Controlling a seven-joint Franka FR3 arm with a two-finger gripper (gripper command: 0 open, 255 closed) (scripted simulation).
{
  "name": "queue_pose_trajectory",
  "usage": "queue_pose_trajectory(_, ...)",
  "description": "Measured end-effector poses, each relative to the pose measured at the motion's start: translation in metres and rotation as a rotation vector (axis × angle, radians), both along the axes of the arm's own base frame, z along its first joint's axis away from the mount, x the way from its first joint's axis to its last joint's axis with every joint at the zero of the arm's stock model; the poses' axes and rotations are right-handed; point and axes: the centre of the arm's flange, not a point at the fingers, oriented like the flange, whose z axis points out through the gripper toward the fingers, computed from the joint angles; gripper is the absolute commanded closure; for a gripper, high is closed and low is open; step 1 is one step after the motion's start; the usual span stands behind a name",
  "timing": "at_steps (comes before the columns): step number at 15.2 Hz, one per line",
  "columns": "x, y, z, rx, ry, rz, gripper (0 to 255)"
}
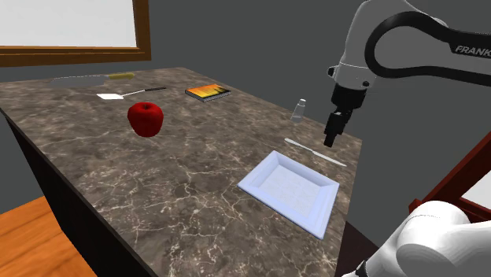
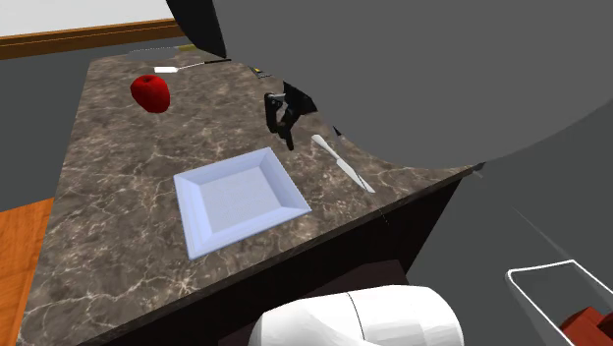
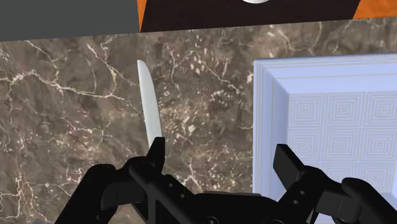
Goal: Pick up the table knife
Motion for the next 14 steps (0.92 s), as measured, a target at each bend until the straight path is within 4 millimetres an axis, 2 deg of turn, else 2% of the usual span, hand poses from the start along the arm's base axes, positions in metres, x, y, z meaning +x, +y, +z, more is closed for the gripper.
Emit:
queue_pose_trajectory(2, 0.001, -0.006, -0.002, 0.007, -0.004, 0.008, 0)
queue_pose_trajectory(5, 0.015, -0.035, -0.019, 0.046, -0.023, 0.055, 0)
queue_pose_trajectory(10, 0.040, -0.088, -0.058, 0.119, -0.063, 0.148, 0)
queue_pose_trajectory(14, 0.045, -0.094, -0.080, 0.131, -0.071, 0.167, 0)
